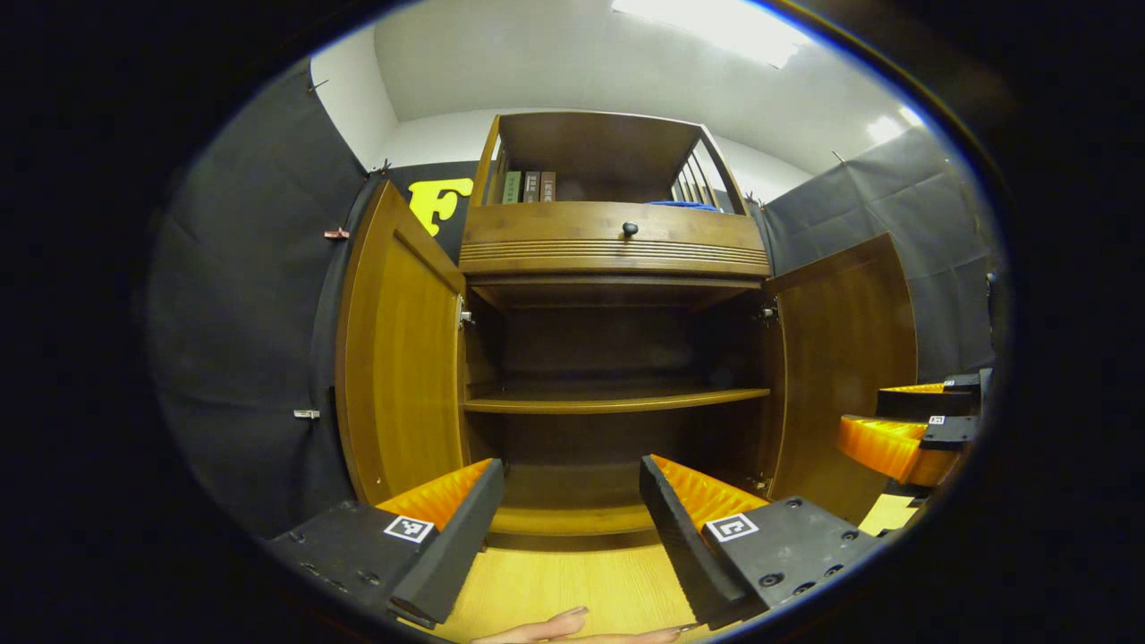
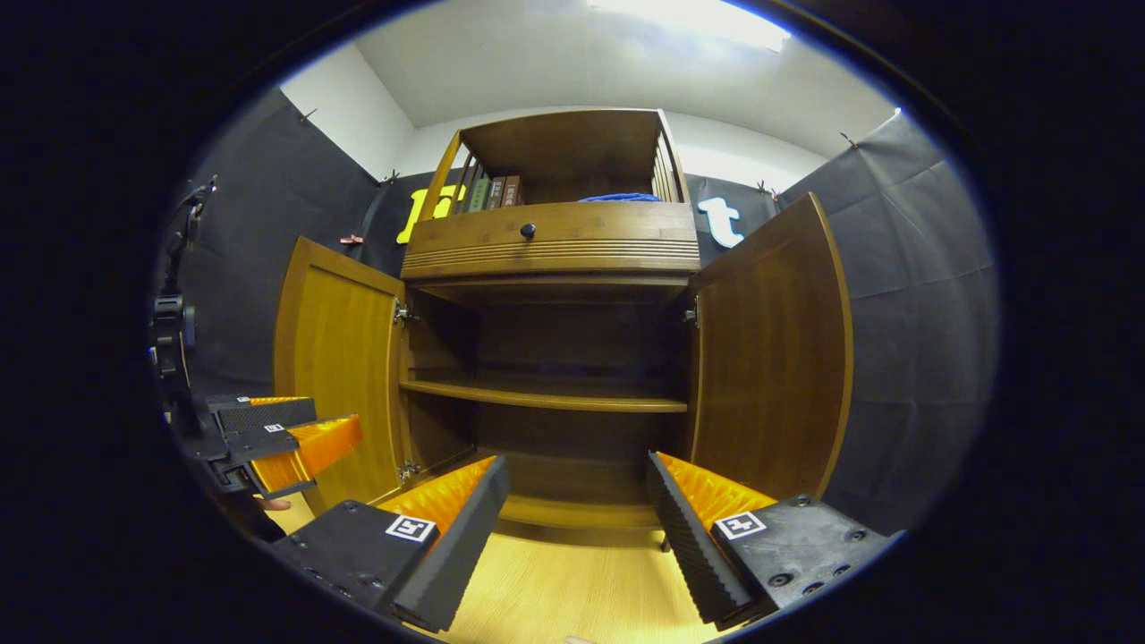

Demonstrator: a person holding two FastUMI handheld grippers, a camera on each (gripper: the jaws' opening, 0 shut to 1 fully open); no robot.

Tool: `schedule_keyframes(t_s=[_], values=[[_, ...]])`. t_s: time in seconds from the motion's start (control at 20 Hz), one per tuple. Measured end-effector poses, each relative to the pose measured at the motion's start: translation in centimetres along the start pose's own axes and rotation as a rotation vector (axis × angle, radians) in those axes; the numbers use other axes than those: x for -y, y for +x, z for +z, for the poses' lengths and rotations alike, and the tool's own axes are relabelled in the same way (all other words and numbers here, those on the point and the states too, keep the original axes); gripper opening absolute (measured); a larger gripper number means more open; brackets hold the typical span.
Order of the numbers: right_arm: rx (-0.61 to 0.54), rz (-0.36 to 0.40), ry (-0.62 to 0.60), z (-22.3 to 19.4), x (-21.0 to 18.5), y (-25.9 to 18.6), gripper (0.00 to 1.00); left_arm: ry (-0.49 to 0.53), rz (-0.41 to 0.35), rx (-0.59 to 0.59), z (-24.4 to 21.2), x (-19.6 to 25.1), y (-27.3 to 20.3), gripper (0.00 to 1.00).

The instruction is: Open the right door of the double-door shoe cabinet with the right hand, and open the left door with the left hand.

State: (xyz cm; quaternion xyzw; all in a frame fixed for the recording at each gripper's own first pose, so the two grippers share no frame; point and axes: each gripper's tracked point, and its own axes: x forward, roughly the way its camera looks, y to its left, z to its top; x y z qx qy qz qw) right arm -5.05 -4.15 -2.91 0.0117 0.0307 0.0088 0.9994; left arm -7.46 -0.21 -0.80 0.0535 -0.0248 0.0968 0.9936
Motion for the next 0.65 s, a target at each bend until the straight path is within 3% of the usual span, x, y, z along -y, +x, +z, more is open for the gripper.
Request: schedule_keyframes(t_s=[0.1, 0.6, 0.65], values=[[-0.002, 0.001, 0.003, -0.01, -0.06, -0.09, 0.99, -0.009, -0.013, 0.004, 0.02, 0.43, -0.02, 0.94], [-0.006, 0.002, 0.008, 0.09, 0.19, -0.40, 0.95, -0.036, -0.003, -0.002, -0.29, 0.45, 0.15, 0.95], [-0.008, 0.003, 0.008, 0.02, 0.22, -0.38, 0.99, -0.034, -0.002, 0.000, -0.27, 0.52, 0.06, 0.95]])
